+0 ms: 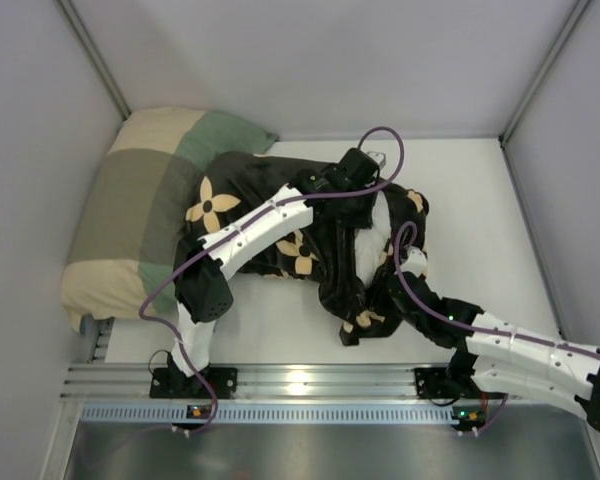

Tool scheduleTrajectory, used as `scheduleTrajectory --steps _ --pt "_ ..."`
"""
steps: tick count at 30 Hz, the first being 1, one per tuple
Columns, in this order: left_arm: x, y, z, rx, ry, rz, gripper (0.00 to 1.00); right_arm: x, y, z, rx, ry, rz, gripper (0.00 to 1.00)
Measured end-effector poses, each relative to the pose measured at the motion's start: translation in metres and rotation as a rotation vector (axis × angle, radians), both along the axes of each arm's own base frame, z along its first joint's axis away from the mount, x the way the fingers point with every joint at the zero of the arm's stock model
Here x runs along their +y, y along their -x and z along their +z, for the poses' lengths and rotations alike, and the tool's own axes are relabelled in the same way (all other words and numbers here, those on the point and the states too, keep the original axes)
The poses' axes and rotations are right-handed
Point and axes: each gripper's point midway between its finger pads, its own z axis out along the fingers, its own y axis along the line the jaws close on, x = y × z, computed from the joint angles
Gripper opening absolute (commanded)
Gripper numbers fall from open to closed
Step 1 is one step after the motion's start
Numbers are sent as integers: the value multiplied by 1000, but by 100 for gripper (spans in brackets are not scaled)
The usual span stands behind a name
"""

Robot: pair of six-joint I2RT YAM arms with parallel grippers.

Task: Remove the pillowcase from the pillow

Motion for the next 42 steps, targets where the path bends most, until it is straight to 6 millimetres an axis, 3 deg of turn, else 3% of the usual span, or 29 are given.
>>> scheduleTrajectory --steps 6,12,15,17,20,21,22,23,25,34,42 --pt "0 -11 -1 -34 84 24 0 -16 5 18 -29 -33 -16 62" --pt "-4 -12 4 -55 166 31 0 -28 -5 8 57 19 -43 73" --pt "-6 -13 6 -63 176 32 0 -28 -7 11 74 30 -39 83" --pt "-6 -13 8 -71 184 32 0 -27 -9 18 72 32 -31 85" --pt "-7 -15 14 -88 200 35 0 -21 -14 27 74 35 -12 68" --pt "-7 -16 15 -93 203 37 0 -18 -15 27 76 33 -5 44" --pt "-7 -16 16 -94 204 37 0 -15 -15 26 82 30 5 33" --pt "-7 -16 17 -95 206 36 0 -11 -15 24 92 16 11 12" --pt "-8 -16 20 -91 199 36 0 -4 -14 19 99 -21 22 0" --pt "-18 -33 24 -3 162 46 0 -10 -10 1 28 -177 -40 0" --pt "-12 -35 40 64 219 72 0 -17 -15 -1 -17 -202 -97 0"
